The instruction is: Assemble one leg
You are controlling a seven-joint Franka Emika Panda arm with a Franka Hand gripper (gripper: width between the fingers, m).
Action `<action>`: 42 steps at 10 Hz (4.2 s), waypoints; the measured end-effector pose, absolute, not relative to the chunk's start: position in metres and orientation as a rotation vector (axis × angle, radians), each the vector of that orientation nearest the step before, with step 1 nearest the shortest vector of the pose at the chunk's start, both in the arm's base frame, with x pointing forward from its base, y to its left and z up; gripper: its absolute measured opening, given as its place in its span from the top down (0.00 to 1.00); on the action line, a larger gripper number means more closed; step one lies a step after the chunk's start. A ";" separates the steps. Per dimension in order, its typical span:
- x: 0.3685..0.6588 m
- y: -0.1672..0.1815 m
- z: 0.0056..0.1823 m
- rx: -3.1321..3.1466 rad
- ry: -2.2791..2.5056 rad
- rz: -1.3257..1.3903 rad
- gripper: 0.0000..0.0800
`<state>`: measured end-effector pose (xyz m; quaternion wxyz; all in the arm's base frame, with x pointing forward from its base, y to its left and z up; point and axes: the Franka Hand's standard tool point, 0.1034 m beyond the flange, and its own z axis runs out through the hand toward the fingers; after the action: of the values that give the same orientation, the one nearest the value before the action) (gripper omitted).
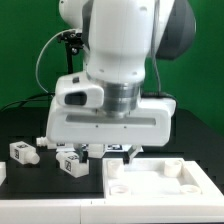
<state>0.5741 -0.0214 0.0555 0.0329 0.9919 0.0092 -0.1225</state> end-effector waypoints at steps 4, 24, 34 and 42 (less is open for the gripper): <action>0.574 -0.022 0.054 3.055 0.378 -0.386 0.19; 0.483 -0.077 0.031 2.642 0.660 -1.282 0.19; 0.480 -0.087 0.010 2.638 0.503 -1.251 0.36; 0.537 -0.062 0.093 2.814 0.551 -1.011 0.65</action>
Offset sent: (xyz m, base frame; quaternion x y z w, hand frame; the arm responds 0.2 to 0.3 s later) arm 0.0000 0.0000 0.0000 0.0000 0.0000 -0.1938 0.9810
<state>0.5366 -0.0624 0.0929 0.0507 0.9243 0.1810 -0.3322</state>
